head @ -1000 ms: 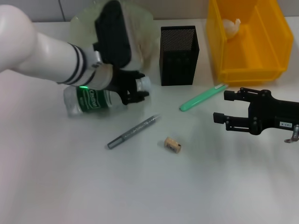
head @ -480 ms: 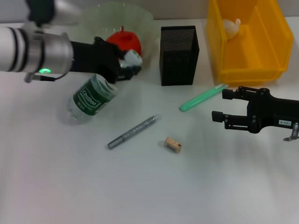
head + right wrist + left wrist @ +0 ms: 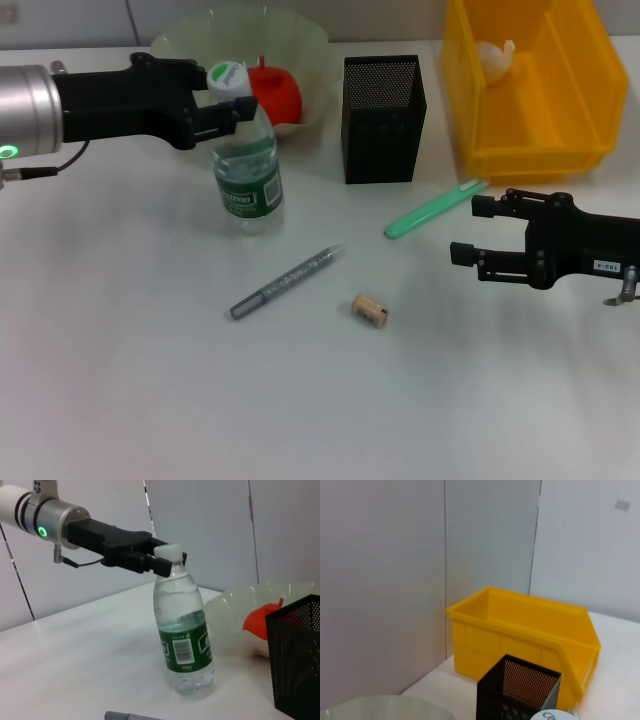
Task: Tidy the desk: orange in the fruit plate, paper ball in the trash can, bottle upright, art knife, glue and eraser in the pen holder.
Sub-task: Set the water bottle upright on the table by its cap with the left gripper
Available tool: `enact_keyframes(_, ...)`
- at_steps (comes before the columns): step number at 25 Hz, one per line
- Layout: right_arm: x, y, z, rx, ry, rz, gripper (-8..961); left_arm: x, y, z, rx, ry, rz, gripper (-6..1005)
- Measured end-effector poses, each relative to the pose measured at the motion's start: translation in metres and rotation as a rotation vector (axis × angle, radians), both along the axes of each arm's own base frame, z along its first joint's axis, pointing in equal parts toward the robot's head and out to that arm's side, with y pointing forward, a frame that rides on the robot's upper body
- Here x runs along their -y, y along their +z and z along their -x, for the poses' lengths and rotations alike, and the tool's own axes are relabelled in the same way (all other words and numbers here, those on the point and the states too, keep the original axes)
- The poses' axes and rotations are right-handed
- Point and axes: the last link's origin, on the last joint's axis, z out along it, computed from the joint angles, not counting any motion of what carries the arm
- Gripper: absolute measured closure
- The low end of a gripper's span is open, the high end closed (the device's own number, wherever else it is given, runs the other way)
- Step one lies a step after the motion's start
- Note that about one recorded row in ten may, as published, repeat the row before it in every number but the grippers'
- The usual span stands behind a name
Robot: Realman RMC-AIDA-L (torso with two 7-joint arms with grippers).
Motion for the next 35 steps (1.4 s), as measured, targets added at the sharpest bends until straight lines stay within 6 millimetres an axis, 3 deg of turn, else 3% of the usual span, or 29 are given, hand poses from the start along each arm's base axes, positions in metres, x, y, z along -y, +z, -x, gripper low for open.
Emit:
enact_keyframes(11, 0.002, -0.001, 0.0, -0.005, -0.001, 0.006, 188, 0.014, 0.02, 0.011, 0.112, -0.012, -0.049, 555)
enact_keyframes(35, 0.003, -0.001, 0.002, -0.014, 0.011, 0.015, 189, 0.025, 0.033, 0.021, 0.156, -0.025, -0.074, 554)
